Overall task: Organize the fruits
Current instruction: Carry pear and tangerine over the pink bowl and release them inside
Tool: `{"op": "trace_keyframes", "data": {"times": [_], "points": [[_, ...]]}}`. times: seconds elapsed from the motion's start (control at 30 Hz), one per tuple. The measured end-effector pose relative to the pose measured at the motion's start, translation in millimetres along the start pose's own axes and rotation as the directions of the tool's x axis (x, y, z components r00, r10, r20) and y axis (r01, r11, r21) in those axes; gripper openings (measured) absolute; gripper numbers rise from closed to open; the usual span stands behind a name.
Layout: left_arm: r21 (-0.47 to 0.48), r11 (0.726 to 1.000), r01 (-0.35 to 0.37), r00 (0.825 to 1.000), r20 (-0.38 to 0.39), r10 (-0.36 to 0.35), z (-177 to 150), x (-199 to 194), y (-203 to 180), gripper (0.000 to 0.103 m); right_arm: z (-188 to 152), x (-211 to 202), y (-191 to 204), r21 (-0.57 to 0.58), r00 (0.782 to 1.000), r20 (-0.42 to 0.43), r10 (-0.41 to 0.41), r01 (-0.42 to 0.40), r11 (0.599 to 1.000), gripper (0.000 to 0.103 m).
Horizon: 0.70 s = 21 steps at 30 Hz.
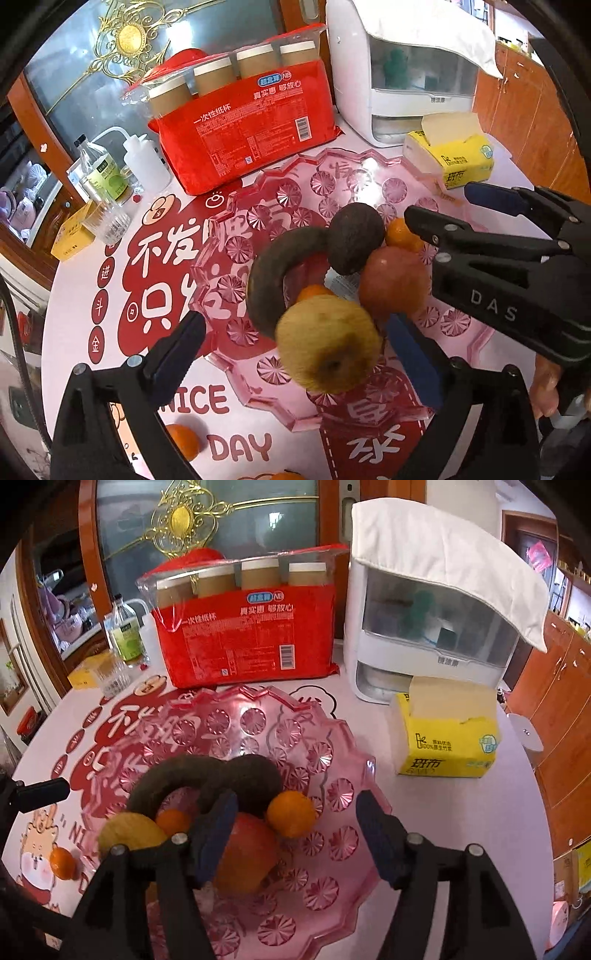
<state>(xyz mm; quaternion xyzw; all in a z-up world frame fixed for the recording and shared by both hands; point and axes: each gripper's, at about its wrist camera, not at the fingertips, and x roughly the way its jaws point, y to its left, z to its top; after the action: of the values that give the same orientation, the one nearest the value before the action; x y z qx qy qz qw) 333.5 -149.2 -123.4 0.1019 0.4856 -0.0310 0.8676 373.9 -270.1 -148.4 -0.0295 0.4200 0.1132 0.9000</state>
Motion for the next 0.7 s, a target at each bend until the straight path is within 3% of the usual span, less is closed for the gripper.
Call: {"op": "trace_keyframes", "data": {"times": [0.3,0.7], "points": [[-0.058,0.998,0.018,1.000,-0.001,-0.018,-10.2,-21.0,15.3,0.099,-8.8,-16.6,5.6,0.008,1.000,-0.006,-0.002,0.002,1.000,0.067],[-0.140,0.990,0.028,0.999,0.032,-0.024,-30.9,-73.9,46.4,0.099,-18.1,-69.9,17.1,0.013,0.999,0.031,-0.019,0.019,1.000,0.067]]}}
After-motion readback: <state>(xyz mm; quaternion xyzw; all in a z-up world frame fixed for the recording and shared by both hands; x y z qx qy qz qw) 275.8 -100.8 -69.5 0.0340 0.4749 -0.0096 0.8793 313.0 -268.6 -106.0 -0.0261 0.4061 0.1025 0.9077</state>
